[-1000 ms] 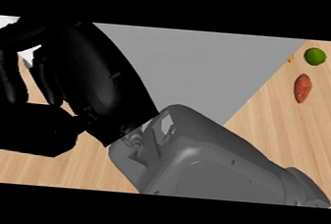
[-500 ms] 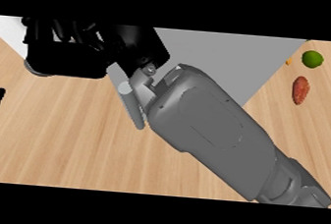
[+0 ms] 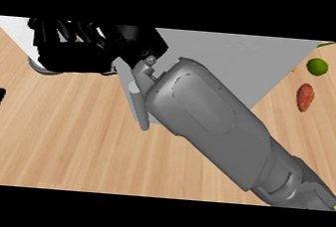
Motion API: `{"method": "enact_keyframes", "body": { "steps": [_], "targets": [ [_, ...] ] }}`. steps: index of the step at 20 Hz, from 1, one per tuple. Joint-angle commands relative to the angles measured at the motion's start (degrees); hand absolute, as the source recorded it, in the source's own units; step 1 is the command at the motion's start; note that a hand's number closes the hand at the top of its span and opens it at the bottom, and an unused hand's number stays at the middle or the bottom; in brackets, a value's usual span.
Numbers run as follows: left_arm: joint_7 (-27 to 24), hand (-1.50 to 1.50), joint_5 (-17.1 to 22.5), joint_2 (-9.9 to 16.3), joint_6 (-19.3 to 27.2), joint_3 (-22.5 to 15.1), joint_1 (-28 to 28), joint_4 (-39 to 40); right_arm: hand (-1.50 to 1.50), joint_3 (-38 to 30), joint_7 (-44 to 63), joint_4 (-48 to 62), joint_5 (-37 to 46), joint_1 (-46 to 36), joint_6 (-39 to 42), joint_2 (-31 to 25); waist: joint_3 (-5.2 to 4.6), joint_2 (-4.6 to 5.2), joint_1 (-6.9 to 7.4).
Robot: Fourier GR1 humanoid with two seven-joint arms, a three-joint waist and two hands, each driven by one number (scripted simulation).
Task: Pick up the wine, place it into the cabinet and close the cabinet
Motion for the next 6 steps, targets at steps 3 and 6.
{"method": "enact_keyframes", "body": {
  "steps": [3,6],
  "targets": [
    [0.01,-1.5,-0.78,-0.9,0.66,-0.55,-0.7,0.72,1.5,-3.47,-3.44,7.36,1.69,4.01,1.13,-7.64,1.85,2.7,-3.08],
    [0.07,-1.5,0.11,-0.84,0.34,0.56,-0.64,0.4,1.5,-4.5,-3.54,9.19,1.56,2.74,1.42,-7.9,1.83,2.53,-2.66]
  ]
}}
